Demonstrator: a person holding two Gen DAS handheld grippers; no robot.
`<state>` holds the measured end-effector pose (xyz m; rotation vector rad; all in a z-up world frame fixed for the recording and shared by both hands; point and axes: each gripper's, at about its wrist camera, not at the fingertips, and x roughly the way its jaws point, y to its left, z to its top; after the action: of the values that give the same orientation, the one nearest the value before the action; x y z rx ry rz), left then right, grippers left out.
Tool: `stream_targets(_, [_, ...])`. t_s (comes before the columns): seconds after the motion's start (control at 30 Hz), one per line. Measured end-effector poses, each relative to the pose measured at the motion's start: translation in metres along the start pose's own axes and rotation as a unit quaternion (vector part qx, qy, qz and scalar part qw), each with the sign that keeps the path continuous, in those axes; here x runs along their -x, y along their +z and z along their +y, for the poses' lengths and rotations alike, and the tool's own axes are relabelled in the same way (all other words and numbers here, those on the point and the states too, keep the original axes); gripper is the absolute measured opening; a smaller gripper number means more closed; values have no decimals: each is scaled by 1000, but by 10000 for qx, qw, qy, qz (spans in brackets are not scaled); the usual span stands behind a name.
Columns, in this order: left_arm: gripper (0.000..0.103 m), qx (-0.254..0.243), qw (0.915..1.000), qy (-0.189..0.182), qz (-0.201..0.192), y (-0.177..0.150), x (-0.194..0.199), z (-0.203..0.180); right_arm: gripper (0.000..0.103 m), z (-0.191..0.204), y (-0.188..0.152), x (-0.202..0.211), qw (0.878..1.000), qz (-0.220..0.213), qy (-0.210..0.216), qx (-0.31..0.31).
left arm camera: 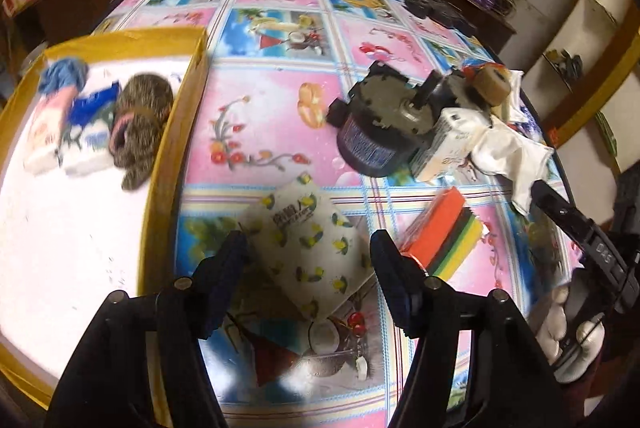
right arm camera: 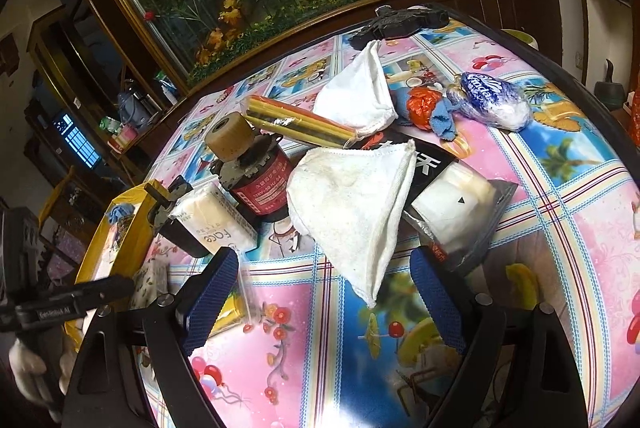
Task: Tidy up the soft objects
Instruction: 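Set the yellow-patterned pack down on the table with the left tool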
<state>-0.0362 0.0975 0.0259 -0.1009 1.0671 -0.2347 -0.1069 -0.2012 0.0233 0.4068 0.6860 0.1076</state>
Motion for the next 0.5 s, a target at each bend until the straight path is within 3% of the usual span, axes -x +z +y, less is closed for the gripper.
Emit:
stream_targets(0.03, [64, 84, 10000, 35, 13, -1, -5, 0, 88, 0, 0, 2, 10000, -39, -19, 8])
stream_targets(0.1, [75, 121, 9998, 123, -102, 0, -14, -5, 88, 1, -1, 5, 9999, -116, -58, 24])
stream_targets(0.27, [79, -12, 9994, 168, -311, -5, -22, -15, 88, -16, 2, 29, 9994, -307, -103, -97])
stream_targets(0.43, [78, -37, 9977, -165, -659, -10, -20, -4, 89, -55, 13, 59, 9975, -331, -521, -337])
stream_targets(0.5, [66, 12, 9973, -173, -720, -12, -17, 0, 90, -62, 16, 62, 9967, -250, -674, -371])
